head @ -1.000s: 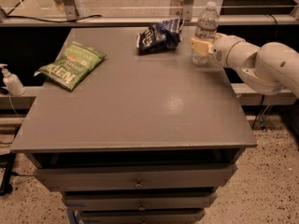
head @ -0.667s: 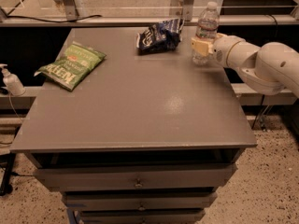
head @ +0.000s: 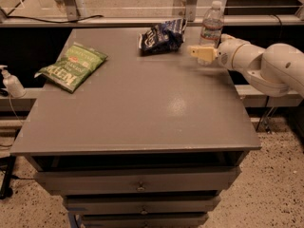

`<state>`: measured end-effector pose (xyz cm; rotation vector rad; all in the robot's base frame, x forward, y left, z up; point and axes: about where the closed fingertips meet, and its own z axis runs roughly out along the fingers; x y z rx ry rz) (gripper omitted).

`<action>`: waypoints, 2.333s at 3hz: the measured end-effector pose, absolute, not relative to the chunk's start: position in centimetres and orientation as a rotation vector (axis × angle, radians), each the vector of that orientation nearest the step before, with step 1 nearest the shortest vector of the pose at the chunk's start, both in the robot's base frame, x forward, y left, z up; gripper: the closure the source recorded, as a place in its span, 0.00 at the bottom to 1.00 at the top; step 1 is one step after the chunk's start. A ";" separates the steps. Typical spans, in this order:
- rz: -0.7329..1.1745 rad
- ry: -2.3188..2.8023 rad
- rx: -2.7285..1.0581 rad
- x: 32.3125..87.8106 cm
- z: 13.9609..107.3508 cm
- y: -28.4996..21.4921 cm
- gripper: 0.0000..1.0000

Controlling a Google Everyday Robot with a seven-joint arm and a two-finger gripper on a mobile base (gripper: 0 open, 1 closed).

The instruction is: Move water bottle near blue chip bag

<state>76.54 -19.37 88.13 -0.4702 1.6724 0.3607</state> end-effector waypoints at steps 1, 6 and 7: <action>0.381 1.696 -0.476 76.5 87.5 -19.4 0.00; 0.462 1.521 -0.897 56.9 98.2 -22.5 0.00; 0.518 1.513 -0.948 55.4 97.8 -21.5 0.00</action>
Offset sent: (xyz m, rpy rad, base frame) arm -0.0180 -0.0064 0.0123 -0.0515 0.0209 0.0958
